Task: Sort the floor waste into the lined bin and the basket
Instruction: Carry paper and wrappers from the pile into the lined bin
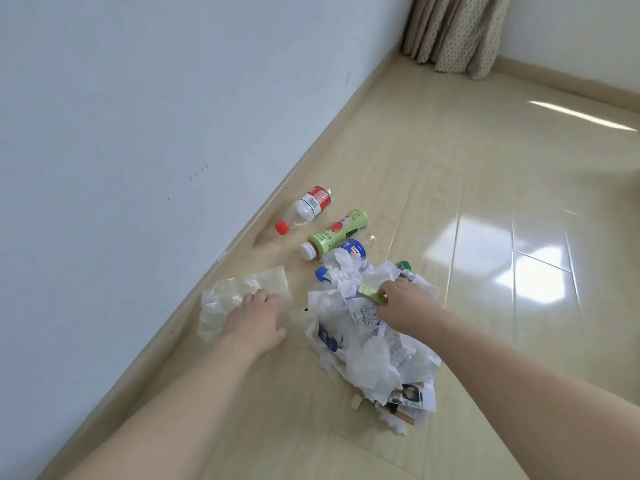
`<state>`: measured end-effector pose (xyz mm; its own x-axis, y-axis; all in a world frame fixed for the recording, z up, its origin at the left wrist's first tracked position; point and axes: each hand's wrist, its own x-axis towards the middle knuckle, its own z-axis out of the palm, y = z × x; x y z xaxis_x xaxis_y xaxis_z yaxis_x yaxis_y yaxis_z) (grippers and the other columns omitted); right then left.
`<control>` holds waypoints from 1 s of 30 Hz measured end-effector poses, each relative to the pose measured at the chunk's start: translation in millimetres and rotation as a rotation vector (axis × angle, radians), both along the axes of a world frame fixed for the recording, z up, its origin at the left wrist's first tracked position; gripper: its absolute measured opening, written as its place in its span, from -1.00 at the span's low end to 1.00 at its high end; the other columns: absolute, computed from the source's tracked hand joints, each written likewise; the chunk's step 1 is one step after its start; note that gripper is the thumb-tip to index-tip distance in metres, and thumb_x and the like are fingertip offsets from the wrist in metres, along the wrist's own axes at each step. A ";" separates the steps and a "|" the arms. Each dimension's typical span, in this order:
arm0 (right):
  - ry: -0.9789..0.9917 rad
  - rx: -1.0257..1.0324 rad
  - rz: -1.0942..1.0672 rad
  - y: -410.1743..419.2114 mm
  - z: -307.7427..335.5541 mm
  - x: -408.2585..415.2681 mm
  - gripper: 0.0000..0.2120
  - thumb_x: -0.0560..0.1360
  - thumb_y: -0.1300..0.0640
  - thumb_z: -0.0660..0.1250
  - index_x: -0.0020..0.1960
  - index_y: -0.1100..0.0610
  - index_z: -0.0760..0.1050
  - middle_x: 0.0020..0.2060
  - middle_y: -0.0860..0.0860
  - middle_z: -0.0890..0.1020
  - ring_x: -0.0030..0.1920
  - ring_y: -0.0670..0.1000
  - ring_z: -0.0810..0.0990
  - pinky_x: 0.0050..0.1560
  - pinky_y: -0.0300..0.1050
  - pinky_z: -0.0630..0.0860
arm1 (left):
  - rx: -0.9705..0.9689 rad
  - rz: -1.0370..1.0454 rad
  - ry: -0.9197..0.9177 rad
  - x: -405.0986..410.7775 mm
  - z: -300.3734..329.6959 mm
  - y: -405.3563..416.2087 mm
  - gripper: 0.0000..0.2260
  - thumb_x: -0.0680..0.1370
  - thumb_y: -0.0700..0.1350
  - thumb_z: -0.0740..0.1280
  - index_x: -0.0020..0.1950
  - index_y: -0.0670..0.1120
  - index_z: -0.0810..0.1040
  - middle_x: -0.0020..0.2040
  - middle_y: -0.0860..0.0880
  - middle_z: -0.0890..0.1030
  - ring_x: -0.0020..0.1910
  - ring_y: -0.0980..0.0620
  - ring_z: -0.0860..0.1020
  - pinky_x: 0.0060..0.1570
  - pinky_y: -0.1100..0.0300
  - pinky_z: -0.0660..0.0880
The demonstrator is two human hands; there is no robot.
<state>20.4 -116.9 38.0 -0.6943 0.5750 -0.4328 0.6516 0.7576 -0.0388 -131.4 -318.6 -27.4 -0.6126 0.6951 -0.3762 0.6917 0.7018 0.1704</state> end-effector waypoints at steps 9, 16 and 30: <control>0.055 0.132 0.063 -0.4 -2.3 -5.7 -0.91 0.51 0.25 0.14 -0.11 0.11 0.38 -0.15 0.01 0.51 -0.18 0.06 0.50 -0.30 -0.13 0.34 | 0.036 0.018 0.080 -3.0 -17.5 2.1 -0.84 0.56 -0.12 0.16 0.08 -0.08 0.48 0.16 -0.03 0.38 0.16 -0.04 0.36 -0.16 0.17 0.34; 0.344 0.067 -0.050 -9.2 22.7 -6.6 -0.81 0.60 0.16 0.06 -0.16 0.14 0.35 -0.30 0.00 0.46 -0.32 0.07 0.42 -0.38 -0.10 0.30 | 0.314 0.152 0.201 -8.7 16.8 -3.3 -0.84 0.59 -0.10 0.12 -0.08 -0.09 0.47 -0.01 0.00 0.48 -0.05 -0.03 0.46 -0.25 0.12 0.34; 0.724 -0.074 -0.374 -15.1 147.3 111.3 -0.82 0.55 0.07 0.19 -0.06 0.13 0.52 -0.24 0.04 0.62 -0.20 0.11 0.59 -0.18 -0.02 0.53 | 1.103 0.764 -1.096 87.2 191.9 70.3 -0.94 0.42 -0.22 0.19 -0.21 -0.10 0.43 -0.31 -0.04 0.51 -0.27 -0.03 0.49 -0.29 0.15 0.45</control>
<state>131.7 -131.9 185.3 -0.5844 0.8114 0.0039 0.6548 0.4745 -0.5882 -44.2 -248.3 164.5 -0.7048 0.5892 -0.3950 -0.4705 0.0283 0.8819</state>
